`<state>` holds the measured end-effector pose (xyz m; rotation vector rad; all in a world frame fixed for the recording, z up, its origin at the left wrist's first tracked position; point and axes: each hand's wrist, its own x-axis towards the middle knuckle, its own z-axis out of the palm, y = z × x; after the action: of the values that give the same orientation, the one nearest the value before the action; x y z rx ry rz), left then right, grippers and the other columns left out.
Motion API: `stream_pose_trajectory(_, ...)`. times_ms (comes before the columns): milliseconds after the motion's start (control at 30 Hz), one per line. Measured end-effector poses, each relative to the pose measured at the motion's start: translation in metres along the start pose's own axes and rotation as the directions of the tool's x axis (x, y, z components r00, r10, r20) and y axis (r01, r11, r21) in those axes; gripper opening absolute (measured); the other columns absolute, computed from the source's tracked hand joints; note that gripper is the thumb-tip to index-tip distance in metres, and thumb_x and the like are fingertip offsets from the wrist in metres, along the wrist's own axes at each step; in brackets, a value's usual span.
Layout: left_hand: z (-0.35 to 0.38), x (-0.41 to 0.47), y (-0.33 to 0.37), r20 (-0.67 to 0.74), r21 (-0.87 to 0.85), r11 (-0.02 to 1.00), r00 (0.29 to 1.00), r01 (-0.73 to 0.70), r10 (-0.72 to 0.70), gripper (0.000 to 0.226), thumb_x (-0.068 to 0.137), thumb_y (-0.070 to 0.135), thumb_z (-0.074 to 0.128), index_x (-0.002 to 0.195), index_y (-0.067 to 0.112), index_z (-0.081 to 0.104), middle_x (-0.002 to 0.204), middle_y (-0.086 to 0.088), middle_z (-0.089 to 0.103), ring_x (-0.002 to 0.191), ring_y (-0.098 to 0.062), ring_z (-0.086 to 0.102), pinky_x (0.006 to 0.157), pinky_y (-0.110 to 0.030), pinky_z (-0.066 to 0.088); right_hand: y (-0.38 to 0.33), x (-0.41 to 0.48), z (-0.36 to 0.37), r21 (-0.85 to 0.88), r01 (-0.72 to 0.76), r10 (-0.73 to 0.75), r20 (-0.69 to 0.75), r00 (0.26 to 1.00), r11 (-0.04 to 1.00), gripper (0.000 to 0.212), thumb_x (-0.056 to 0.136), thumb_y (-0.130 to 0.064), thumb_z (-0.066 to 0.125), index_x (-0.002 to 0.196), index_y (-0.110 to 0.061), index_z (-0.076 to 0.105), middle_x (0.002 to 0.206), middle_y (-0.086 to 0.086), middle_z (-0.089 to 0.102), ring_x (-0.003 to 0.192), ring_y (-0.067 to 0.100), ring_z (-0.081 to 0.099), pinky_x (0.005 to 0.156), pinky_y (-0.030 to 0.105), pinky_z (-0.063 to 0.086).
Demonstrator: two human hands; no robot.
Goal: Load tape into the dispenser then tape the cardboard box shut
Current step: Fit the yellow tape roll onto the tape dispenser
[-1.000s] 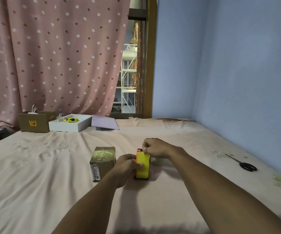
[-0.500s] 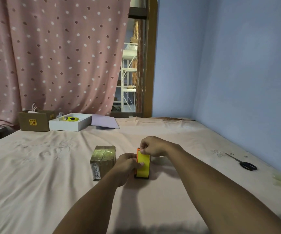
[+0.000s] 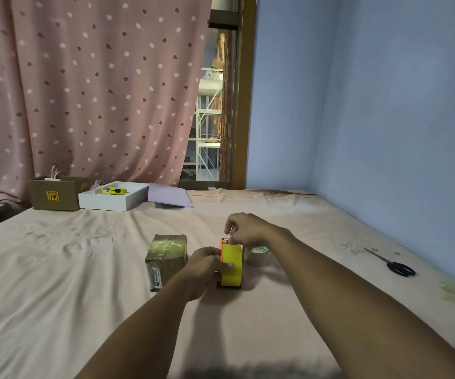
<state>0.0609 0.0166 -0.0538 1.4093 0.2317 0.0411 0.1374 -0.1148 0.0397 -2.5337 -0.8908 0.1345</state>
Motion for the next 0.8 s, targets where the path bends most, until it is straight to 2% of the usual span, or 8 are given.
stream_pose_trajectory(33, -0.0004, 0.0001, -0.0007, -0.001, 0.0, 1.0, 1.0, 0.006, -0.006, 0.026, 0.084, -0.014, 0.068, 0.108, -0.003, 0.065, 0.098, -0.02, 0.068, 0.092, -0.034, 0.066, 0.09, -0.051, 0.056, 0.0008, 0.0005, 0.0007, 0.007, -0.014, 0.014, -0.01, 1.0, 1.0, 0.024, 0.086, -0.015, 0.071, 0.109, -0.018, 0.065, 0.119, 0.006, 0.064, 0.107, 0.026, 0.061, 0.081, 0.035, 0.052)
stream_pose_trajectory(100, 0.0003, -0.0015, -0.0008, -0.002, -0.005, 1.0, 1.0, 0.024, -0.024, 0.028, 0.081, -0.013, 0.07, 0.107, -0.003, 0.067, 0.096, -0.019, 0.069, 0.091, -0.034, 0.067, 0.087, -0.049, 0.055, 0.0029, 0.0014, 0.0021, 0.022, -0.045, 0.045, -0.009, 0.999, 0.999, 0.028, 0.086, -0.015, 0.071, 0.114, -0.017, 0.066, 0.12, 0.005, 0.064, 0.107, 0.024, 0.061, 0.078, 0.032, 0.05)
stream_pose_trajectory(200, 0.0026, -0.0027, -0.0006, 0.002, -0.022, 0.999, 0.999, 0.038, -0.038, 0.045, 0.066, -0.006, 0.075, 0.11, -0.008, 0.068, 0.096, -0.02, 0.07, 0.09, -0.035, 0.067, 0.087, -0.05, 0.054, 0.0068, 0.0022, 0.0022, 0.109, -0.092, 0.088, 0.041, 0.995, 0.99, 0.03, 0.087, -0.013, 0.071, 0.117, -0.015, 0.07, 0.114, 0.005, 0.063, 0.104, 0.024, 0.06, 0.075, 0.029, 0.047)
stream_pose_trajectory(333, 0.0027, -0.0019, -0.0009, -0.005, -0.026, 0.999, 1.0, 0.021, -0.021, 0.056, 0.058, -0.001, 0.078, 0.112, -0.011, 0.066, 0.097, -0.022, 0.068, 0.091, -0.034, 0.066, 0.083, -0.048, 0.05, 0.0084, 0.0022, -0.0006, 0.224, -0.089, 0.077, 0.062, 0.995, 0.971, 0.026, 0.085, -0.009, 0.074, 0.111, -0.01, 0.076, 0.113, 0.009, 0.07, 0.107, 0.024, 0.063, 0.083, 0.032, 0.051)
stream_pose_trajectory(400, 0.0022, -0.001, -0.0012, 0.004, -0.016, 1.0, 1.0, 0.02, -0.02, 0.058, 0.058, 0.0, 0.077, 0.115, -0.01, 0.066, 0.099, -0.021, 0.069, 0.092, -0.034, 0.067, 0.084, -0.048, 0.051, 0.009, 0.0024, -0.0018, 0.22, -0.092, 0.079, 0.066, 0.995, 0.971, 0.021, 0.085, -0.01, 0.075, 0.106, -0.01, 0.078, 0.11, 0.011, 0.073, 0.1, 0.023, 0.064, 0.081, 0.033, 0.052)
stream_pose_trajectory(567, 0.0027, 0.0004, -0.0028, 0.034, -0.001, 1.0, 0.999, 0.021, -0.021, 0.044, 0.058, 0.002, 0.078, 0.101, -0.003, 0.07, 0.096, -0.02, 0.067, 0.091, -0.033, 0.064, 0.083, -0.047, 0.049, 0.0097, 0.0024, -0.0032, 0.208, -0.14, 0.115, 0.127, 0.985, 0.968, 0.015, 0.082, -0.007, 0.078, 0.097, -0.005, 0.08, 0.092, 0.016, 0.073, 0.075, 0.021, 0.058, 0.064, 0.032, 0.049)
stream_pose_trajectory(700, 0.0022, 0.0, -0.0066, 0.041, -0.002, 1.0, 0.999, -0.014, 0.014, 0.022, 0.077, 0.004, 0.076, 0.098, 0.004, 0.072, 0.094, -0.016, 0.071, 0.085, -0.028, 0.068, 0.071, -0.036, 0.056, 0.0087, -0.001, -0.0057, 0.262, -0.137, 0.103, 0.139, 0.985, 0.955, 0.008, 0.084, -0.012, 0.08, 0.09, -0.008, 0.079, 0.079, 0.006, 0.068, 0.071, 0.017, 0.059, 0.058, 0.025, 0.048)
stream_pose_trajectory(800, 0.0035, -0.0017, -0.008, 0.035, -0.006, 0.999, 0.999, -0.041, 0.041, 0.022, 0.084, 0.009, 0.078, 0.104, 0.003, 0.071, 0.093, -0.013, 0.072, 0.081, -0.024, 0.069, 0.06, -0.03, 0.055, 0.0087, -0.0034, -0.0057, 0.228, -0.078, 0.052, 0.116, 0.992, 0.971, 0.003, 0.087, -0.013, 0.078, 0.088, -0.015, 0.076, 0.087, 0.005, 0.071, 0.077, 0.018, 0.062, 0.063, 0.027, 0.049)
